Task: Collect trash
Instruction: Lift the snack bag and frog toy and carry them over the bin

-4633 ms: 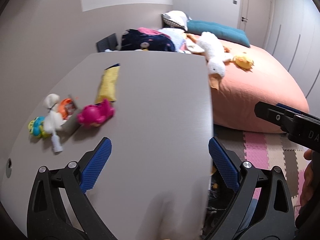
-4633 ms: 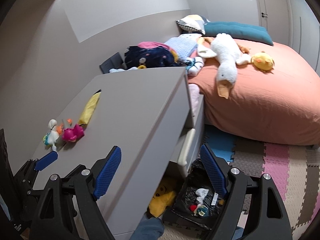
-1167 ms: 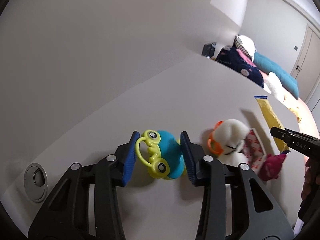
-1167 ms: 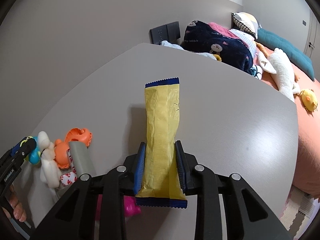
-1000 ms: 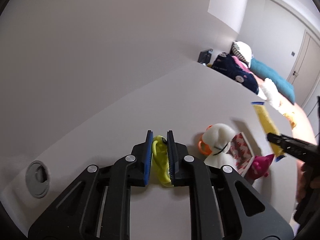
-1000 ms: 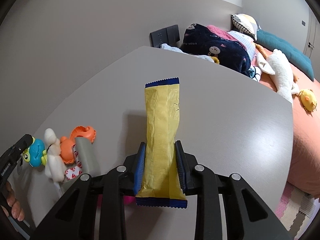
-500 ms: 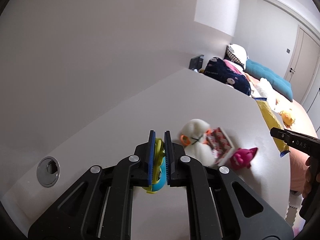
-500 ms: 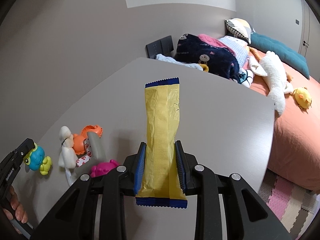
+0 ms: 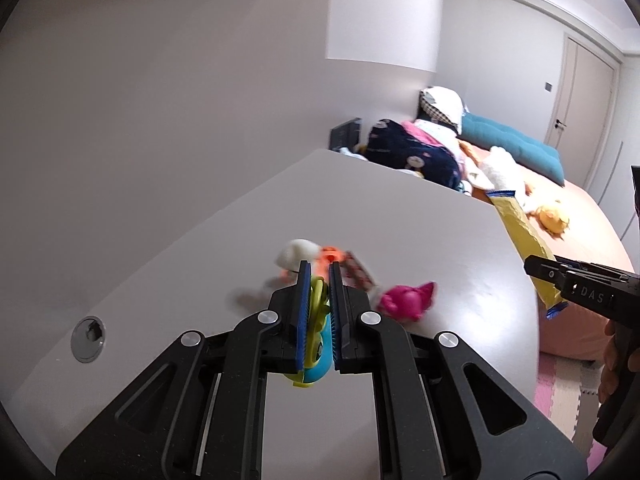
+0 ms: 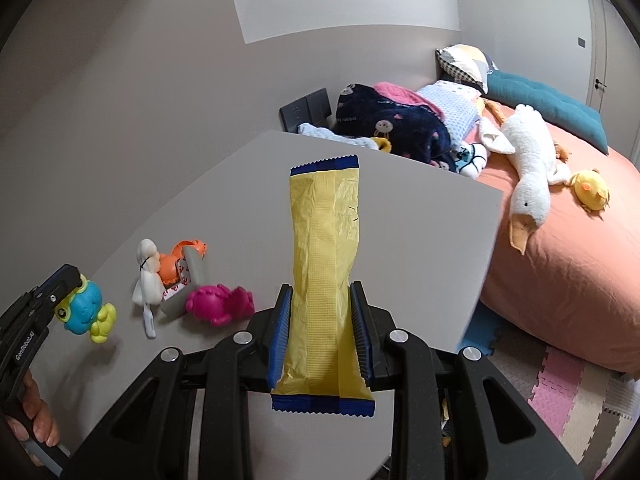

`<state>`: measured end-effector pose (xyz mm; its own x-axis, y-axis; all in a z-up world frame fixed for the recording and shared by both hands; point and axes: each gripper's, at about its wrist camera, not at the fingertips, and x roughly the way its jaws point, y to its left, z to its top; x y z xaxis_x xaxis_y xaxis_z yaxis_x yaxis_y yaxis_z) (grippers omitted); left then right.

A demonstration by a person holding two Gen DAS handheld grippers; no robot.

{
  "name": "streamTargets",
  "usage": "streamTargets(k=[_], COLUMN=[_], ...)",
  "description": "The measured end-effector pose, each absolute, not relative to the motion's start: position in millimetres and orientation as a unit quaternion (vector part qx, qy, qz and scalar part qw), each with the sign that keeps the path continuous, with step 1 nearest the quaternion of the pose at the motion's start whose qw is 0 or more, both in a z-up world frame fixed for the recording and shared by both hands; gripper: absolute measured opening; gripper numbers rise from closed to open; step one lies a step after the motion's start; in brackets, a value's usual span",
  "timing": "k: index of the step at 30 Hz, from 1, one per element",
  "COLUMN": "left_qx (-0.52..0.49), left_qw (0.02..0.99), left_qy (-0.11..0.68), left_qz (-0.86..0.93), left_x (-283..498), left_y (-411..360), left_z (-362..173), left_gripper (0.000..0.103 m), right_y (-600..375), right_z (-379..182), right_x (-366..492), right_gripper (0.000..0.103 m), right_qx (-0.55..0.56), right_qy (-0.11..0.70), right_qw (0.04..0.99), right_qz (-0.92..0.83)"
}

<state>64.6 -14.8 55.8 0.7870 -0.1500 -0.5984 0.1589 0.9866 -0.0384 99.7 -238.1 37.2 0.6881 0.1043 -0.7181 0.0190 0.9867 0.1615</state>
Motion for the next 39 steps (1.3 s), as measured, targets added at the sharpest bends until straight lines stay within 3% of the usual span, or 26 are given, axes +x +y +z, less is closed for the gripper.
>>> streamTargets(k=[39], left_qx=[0.081], left_qw=[0.903], left_qy=[0.323], left_qz=[-0.271], left_x=[-7], left_y=[-220], left_z=[48], left_gripper=[0.008], right_y=[-374], right_z=[49], right_x=[-40], right_gripper=[0.030], right_qx=[0.130], right_qy=[0.356], right_qw=[0.921], right_qz=[-0.089])
